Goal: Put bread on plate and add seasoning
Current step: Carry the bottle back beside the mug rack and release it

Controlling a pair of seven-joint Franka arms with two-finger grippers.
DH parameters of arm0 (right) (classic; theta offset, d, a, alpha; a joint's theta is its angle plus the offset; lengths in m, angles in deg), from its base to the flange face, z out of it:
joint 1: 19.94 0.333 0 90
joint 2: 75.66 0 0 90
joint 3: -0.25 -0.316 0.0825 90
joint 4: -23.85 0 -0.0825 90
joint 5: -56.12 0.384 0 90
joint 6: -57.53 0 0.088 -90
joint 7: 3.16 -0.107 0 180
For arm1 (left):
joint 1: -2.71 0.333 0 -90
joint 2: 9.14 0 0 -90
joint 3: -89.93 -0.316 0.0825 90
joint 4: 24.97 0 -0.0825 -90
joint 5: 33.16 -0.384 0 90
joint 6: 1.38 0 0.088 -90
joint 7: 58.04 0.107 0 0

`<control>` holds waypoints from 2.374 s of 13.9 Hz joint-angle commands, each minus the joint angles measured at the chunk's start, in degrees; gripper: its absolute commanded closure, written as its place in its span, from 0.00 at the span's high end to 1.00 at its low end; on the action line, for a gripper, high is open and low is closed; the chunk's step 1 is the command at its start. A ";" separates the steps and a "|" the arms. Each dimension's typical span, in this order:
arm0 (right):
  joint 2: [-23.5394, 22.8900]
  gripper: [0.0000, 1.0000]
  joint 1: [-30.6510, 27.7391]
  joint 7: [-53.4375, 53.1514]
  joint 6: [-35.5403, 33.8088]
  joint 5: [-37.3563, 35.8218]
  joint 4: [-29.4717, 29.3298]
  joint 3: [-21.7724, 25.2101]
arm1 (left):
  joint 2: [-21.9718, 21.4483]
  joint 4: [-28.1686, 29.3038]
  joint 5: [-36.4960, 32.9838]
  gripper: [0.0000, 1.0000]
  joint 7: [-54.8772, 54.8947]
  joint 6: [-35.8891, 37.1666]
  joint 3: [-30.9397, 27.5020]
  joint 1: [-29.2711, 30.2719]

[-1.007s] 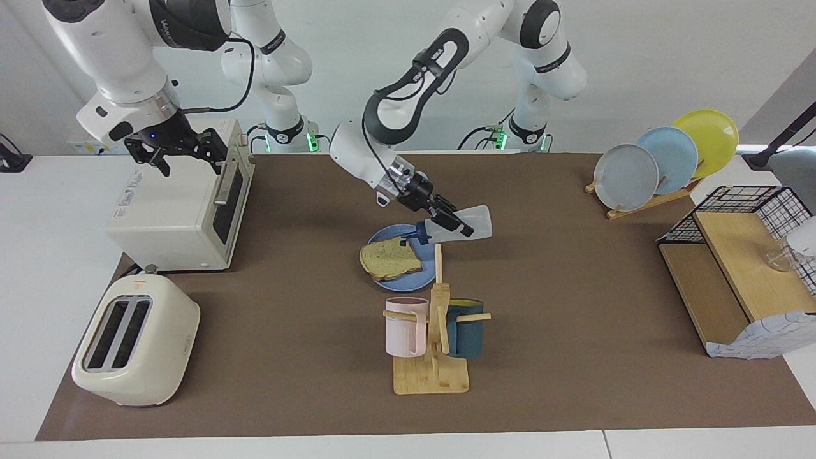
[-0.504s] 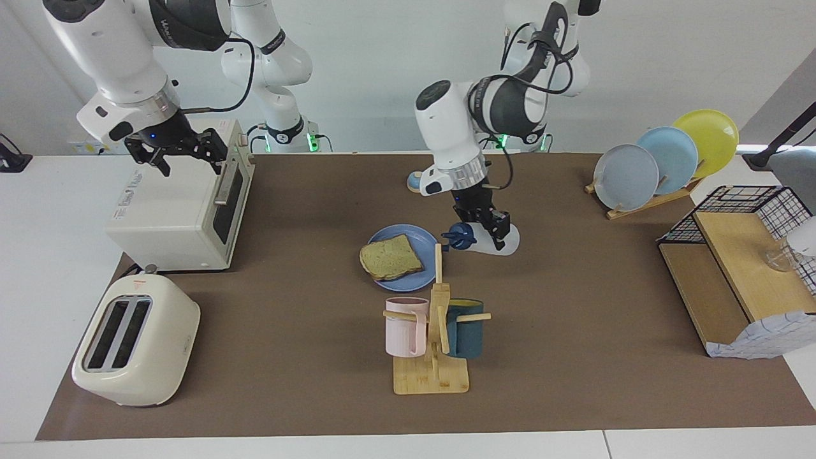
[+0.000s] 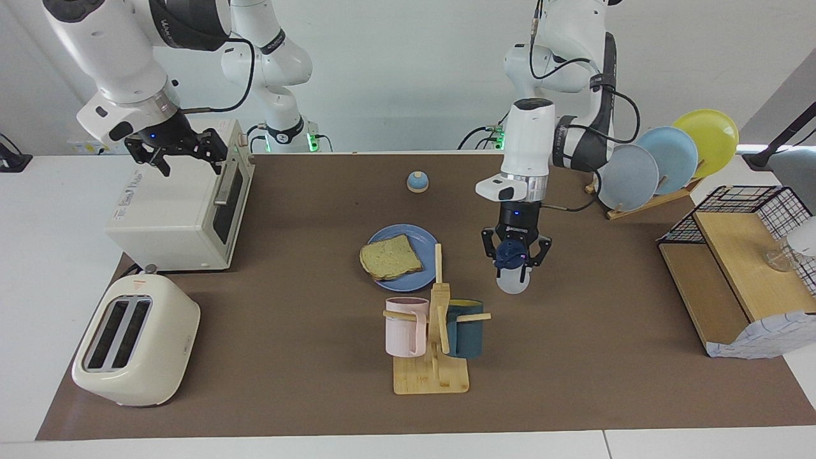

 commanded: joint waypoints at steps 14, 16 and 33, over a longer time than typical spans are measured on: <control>-0.09 1.00 -1.02 1.52 -1.09 1.30 -0.32 -0.40 | 25.85 -13.17 -10.15 0.00 -6.10 -30.71 -1.76 13.04; 0.17 1.00 -1.02 1.52 -2.31 1.30 -0.32 -0.40 | 26.64 -13.09 -10.78 0.00 -6.19 -30.97 -1.67 13.92; 0.44 1.00 -1.02 1.34 -2.14 2.44 0.03 -0.40 | 25.52 -7.65 -12.10 1.00 -7.16 -32.82 -1.50 15.33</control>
